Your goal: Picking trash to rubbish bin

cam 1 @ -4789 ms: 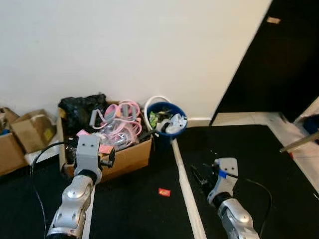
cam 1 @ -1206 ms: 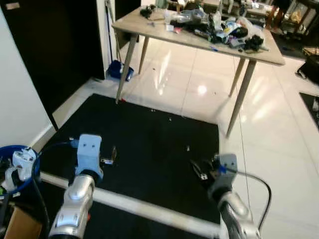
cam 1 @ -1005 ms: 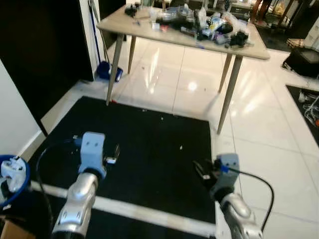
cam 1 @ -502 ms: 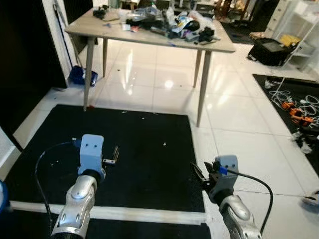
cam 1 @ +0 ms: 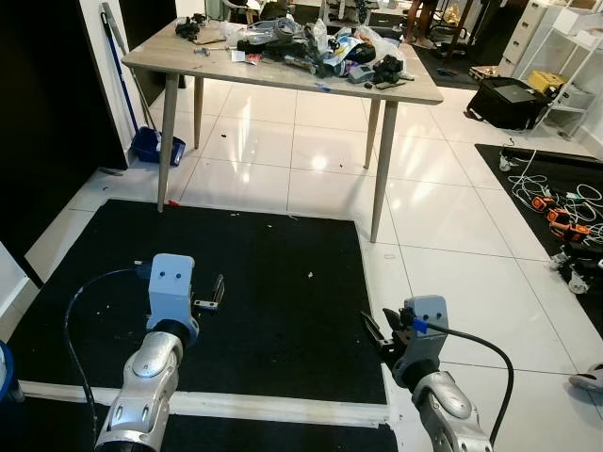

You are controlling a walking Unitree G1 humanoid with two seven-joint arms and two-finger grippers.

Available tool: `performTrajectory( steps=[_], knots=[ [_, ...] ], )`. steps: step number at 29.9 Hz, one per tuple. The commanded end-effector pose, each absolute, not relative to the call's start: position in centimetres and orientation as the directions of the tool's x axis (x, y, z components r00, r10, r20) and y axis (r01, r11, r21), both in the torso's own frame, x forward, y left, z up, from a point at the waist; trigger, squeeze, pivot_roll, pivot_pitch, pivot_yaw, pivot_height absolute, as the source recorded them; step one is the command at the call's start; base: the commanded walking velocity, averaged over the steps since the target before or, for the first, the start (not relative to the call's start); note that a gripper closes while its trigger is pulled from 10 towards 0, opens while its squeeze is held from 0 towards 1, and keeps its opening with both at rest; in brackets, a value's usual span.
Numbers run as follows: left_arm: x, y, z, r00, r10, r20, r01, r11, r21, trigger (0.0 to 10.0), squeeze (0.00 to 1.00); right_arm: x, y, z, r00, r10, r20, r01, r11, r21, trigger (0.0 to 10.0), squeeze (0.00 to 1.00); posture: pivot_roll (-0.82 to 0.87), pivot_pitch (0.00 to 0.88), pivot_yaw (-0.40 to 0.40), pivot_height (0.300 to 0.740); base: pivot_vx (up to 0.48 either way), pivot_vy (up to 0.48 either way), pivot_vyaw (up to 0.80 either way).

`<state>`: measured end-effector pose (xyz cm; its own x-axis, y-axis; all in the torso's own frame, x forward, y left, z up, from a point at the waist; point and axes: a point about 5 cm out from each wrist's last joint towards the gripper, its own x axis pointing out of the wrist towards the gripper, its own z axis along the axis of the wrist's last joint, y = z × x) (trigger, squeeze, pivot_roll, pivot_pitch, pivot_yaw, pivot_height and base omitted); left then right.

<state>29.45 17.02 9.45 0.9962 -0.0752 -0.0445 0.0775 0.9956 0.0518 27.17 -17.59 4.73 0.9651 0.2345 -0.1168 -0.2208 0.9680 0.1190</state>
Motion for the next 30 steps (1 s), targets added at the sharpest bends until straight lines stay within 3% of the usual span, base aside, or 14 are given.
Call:
performTrajectory(
  steps=[1, 10, 30],
  knots=[
    [29.36, 16.62, 9.4, 0.995, -0.093, -0.038, 0.094, 0.995, 0.04, 10.0, 0.0, 27.08, -17.53, 4.78, 0.965, 0.235, -0.118, -0.223, 0.969, 0.11, 10.0, 0.0, -0.03, 0.097, -0.051, 0.74, 0.0, 0.0, 0.0],
    [29.41, 16.45, 9.57, 0.995, -0.098, -0.028, 0.099, 0.995, 0.031, 10.0, 0.0, 27.15, -17.64, 4.79, 0.964, 0.239, -0.12, -0.226, 0.968, 0.107, 10.0, 0.0, -0.03, 0.1, -0.053, 0.74, 0.0, 0.0, 0.0],
    [29.22, 16.49, 9.54, 0.994, -0.107, -0.026, 0.108, 0.994, 0.029, 10.0, 0.0, 26.98, -17.57, 4.77, 0.961, 0.249, -0.122, -0.237, 0.966, 0.107, 10.0, 0.0, -0.03, 0.106, -0.054, 0.74, 0.281, 0.0, 0.0]
  ],
)
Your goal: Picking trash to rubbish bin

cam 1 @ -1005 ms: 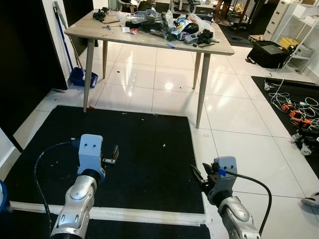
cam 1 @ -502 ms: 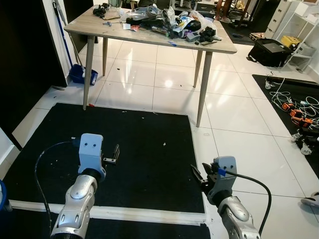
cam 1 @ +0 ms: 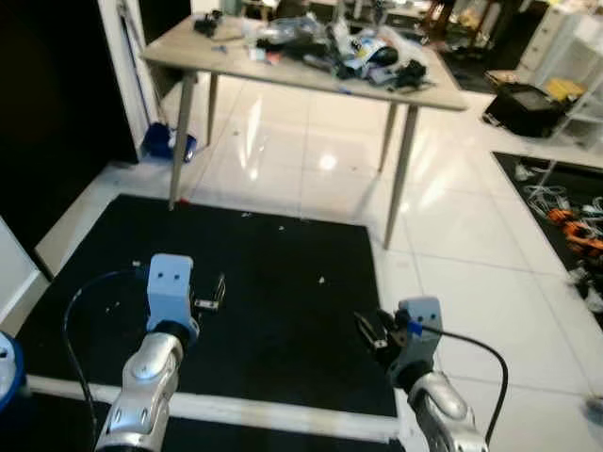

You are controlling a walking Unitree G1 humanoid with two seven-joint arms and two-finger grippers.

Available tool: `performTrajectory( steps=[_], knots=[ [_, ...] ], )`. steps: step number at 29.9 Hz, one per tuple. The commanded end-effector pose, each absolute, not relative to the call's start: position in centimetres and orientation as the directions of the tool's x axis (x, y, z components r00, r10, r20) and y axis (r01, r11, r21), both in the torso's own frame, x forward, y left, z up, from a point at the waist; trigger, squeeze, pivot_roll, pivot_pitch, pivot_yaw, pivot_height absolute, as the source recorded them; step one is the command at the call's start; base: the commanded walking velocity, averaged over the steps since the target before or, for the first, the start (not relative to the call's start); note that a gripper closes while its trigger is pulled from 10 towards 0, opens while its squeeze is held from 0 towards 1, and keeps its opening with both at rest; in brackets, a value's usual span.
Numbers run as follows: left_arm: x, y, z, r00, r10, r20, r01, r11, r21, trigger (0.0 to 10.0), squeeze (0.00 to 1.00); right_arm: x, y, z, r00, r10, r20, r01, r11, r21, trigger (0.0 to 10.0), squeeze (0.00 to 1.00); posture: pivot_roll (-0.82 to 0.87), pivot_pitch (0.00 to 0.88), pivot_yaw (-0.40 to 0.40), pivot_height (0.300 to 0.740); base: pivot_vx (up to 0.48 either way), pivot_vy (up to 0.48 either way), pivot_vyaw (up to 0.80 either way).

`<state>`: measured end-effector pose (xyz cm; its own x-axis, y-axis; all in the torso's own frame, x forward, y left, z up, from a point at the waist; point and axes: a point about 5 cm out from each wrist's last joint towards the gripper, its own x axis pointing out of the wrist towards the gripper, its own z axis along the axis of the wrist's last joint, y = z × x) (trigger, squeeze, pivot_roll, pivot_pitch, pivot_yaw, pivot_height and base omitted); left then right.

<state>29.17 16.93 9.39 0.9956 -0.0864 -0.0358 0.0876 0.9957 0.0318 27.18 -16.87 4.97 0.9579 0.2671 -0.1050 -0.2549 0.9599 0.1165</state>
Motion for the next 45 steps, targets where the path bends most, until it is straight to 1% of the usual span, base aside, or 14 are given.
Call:
performTrajectory(
  steps=[1, 45],
  knots=[
    [29.21, 16.49, 9.53, 0.994, -0.107, -0.026, 0.108, 0.994, 0.029, 10.0, 0.0, 26.97, -17.57, 4.77, 0.961, 0.249, -0.121, -0.237, 0.966, 0.107, 10.0, 0.0, -0.02, 0.106, -0.053, 0.74, 0.304, 0.0, 0.0],
    [29.43, 16.38, 9.75, 0.993, -0.118, -0.02, 0.118, 0.992, 0.038, 10.0, 0.0, 27.06, -17.28, 4.73, 0.958, 0.258, -0.129, -0.244, 0.963, 0.115, 10.0, 0.0, -0.02, 0.109, -0.051, 0.74, 0.305, 0.0, 0.0]
  ],
)
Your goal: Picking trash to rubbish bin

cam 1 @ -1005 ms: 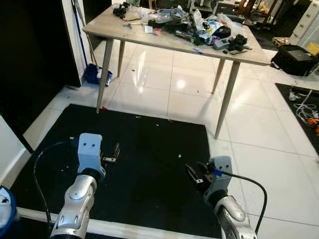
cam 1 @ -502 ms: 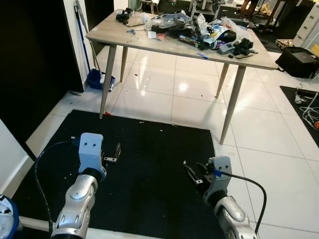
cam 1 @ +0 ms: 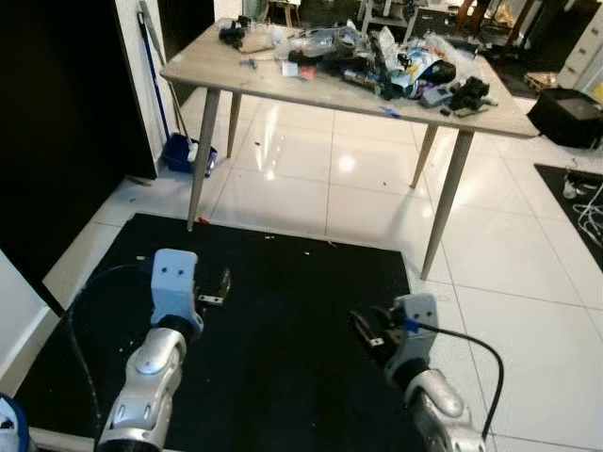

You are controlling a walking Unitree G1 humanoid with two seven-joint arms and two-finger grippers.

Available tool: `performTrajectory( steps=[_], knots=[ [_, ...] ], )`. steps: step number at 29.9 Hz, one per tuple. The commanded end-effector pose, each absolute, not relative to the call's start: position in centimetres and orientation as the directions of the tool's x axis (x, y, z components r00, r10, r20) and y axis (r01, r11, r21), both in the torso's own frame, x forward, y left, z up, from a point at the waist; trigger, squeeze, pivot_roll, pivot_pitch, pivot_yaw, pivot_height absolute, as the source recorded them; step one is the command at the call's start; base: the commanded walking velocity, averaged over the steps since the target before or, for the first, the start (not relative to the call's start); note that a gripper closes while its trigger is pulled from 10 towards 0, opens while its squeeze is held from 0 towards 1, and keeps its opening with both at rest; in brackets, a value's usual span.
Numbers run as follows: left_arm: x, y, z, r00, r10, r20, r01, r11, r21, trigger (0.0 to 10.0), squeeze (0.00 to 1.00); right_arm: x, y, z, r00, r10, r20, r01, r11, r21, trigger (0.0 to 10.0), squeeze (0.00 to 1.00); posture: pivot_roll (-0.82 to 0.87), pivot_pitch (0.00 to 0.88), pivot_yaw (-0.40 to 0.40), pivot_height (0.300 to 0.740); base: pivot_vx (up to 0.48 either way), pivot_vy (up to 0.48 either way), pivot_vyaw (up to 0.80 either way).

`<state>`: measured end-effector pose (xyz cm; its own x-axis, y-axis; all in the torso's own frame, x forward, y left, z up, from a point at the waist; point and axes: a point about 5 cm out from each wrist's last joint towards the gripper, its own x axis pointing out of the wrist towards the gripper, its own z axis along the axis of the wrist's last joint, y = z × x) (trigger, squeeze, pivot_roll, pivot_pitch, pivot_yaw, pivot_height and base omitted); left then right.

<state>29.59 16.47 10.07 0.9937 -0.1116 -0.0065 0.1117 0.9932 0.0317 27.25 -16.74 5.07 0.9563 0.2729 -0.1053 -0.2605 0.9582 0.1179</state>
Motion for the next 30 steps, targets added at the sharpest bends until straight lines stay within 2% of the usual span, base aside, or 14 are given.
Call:
performTrajectory(
  steps=[1, 30],
  knots=[
    [29.43, 16.38, 9.75, 0.993, -0.118, -0.02, 0.118, 0.992, 0.038, 10.0, 0.0, 27.06, -17.28, 4.73, 0.958, 0.258, -0.129, -0.244, 0.963, 0.115, 10.0, 0.0, -0.02, 0.109, -0.051, 0.74, 0.307, 0.0, 0.0],
    [29.5, 16.24, 9.74, 0.992, -0.127, -0.02, 0.128, 0.991, 0.038, 10.0, 0.0, 27.04, -17.4, 4.59, 0.958, 0.25, -0.141, -0.237, 0.966, 0.102, 10.0, 0.0, -0.03, 0.105, -0.049, 0.74, 0.308, 0.0, 0.0]
  ],
)
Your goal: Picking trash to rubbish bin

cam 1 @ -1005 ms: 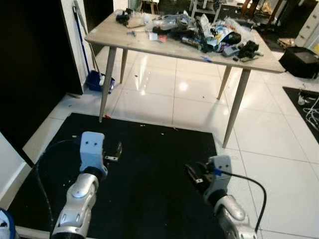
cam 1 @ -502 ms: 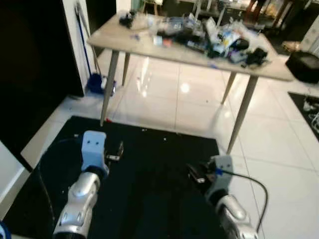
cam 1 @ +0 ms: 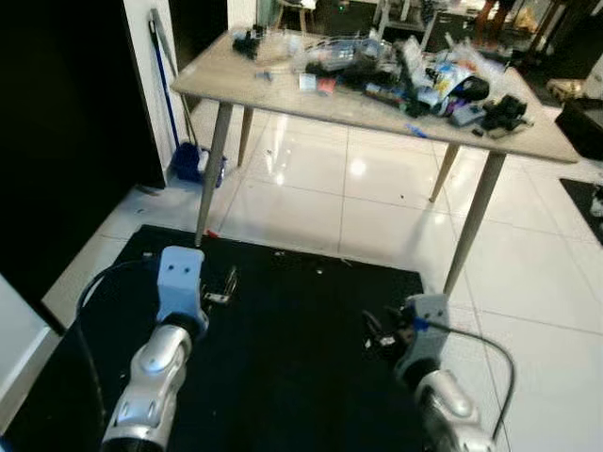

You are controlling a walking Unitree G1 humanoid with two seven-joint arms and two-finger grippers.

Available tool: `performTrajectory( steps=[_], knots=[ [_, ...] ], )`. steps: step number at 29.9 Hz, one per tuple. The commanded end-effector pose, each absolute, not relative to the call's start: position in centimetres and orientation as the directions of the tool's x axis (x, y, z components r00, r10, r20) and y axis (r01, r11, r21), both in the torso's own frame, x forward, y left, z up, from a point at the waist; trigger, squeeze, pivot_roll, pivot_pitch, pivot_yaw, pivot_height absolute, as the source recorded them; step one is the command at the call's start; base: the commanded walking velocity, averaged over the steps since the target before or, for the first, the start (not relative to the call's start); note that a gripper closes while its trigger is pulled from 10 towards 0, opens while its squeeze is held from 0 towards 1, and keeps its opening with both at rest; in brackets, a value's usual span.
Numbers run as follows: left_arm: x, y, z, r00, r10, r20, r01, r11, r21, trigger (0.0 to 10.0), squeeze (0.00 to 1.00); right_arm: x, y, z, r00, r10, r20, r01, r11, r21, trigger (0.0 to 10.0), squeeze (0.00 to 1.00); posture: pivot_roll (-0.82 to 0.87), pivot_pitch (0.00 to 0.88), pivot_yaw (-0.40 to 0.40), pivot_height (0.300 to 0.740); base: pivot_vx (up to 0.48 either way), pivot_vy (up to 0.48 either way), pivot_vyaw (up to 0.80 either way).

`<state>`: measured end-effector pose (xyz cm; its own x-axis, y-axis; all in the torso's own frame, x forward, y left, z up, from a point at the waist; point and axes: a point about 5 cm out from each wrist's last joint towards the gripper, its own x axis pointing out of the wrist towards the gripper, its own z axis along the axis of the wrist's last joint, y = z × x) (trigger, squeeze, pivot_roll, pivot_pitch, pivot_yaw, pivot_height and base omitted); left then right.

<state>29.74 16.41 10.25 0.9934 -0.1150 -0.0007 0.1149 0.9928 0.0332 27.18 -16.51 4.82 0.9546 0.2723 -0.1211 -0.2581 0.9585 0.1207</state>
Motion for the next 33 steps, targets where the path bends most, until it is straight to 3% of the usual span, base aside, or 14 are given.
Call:
performTrajectory(
  steps=[1, 25, 33],
  knots=[
    [29.5, 16.24, 9.74, 0.992, -0.127, -0.02, 0.128, 0.991, 0.038, 10.0, 0.0, 27.04, -17.4, 4.59, 0.958, 0.25, -0.141, -0.237, 0.966, 0.102, 10.0, 0.0, -0.03, 0.105, -0.049, 0.74, 0.304, 0.0, 0.0],
    [29.5, 16.17, 9.62, 0.992, -0.126, -0.021, 0.127, 0.991, 0.041, 10.0, 0.0, 27.32, -17.65, 4.65, 0.959, 0.246, -0.143, -0.232, 0.967, 0.108, 10.0, 0.0, -0.03, 0.087, -0.053, 0.74, 0.308, 0.0, 0.0],
    [29.51, 16.22, 9.55, 0.992, -0.125, -0.023, 0.126, 0.991, 0.041, 10.0, 0.0, 27.2, -17.67, 4.56, 0.96, 0.242, -0.143, -0.228, 0.967, 0.111, 10.0, 0.0, -0.03, 0.088, -0.053, 0.74, 0.308, 0.0, -0.28]
  ],
)
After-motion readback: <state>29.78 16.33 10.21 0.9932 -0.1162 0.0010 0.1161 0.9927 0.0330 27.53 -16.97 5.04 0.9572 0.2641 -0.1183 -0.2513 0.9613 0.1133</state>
